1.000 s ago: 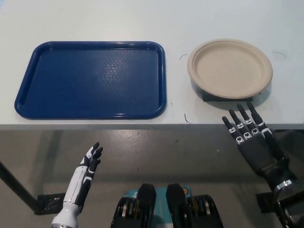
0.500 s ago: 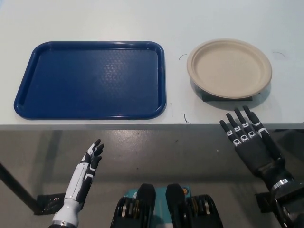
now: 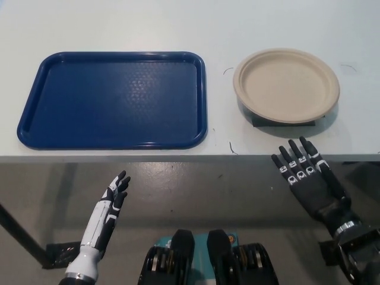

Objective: Use the right hand to pick up a plate from a leveled surface and place it into a tray on the left side

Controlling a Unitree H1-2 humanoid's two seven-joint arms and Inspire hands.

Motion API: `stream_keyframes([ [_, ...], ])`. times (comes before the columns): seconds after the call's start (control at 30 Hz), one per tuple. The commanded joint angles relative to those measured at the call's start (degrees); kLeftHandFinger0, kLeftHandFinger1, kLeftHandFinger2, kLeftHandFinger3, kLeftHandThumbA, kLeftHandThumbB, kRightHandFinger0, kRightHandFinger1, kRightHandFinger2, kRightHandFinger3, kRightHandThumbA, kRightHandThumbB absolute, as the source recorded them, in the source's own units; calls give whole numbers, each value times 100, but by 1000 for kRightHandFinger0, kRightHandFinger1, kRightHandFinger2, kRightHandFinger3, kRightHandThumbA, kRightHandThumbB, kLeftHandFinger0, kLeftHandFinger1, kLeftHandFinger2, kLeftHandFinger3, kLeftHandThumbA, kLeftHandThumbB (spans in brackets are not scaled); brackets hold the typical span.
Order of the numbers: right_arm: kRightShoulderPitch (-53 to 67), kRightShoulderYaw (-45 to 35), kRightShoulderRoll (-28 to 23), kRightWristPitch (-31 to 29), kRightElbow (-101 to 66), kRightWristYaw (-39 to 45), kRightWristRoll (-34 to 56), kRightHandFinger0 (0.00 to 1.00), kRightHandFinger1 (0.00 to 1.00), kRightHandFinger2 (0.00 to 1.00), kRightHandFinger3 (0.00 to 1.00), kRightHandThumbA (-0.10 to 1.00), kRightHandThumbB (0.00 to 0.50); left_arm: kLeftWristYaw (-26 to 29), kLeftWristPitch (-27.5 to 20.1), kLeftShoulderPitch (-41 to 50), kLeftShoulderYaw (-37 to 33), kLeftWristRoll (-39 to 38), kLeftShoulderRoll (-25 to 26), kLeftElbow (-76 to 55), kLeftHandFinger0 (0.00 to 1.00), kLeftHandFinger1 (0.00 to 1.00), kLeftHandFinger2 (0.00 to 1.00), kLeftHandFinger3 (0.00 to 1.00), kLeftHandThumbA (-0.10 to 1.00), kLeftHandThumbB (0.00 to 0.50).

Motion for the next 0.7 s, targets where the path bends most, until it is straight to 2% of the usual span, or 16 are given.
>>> stream_keyframes([
  [0.0,-364,-129,9,28,47,-33,-71,1000,1000,1000,1000,1000,315,36,-231,-115,-32,66,66,-164,1000,1000,1000,1000,1000,146],
  [0.07,-406,-152,6,28,109,23,-73,1000,1000,1000,1000,1000,325,35,-273,-117,-36,69,71,-149,1000,1000,1000,1000,1000,145],
  [0.67,-839,-426,67,25,803,272,-375,1000,1000,1000,1000,1000,306,-3,-304,-163,-33,23,84,-147,1000,1000,1000,1000,1000,154],
])
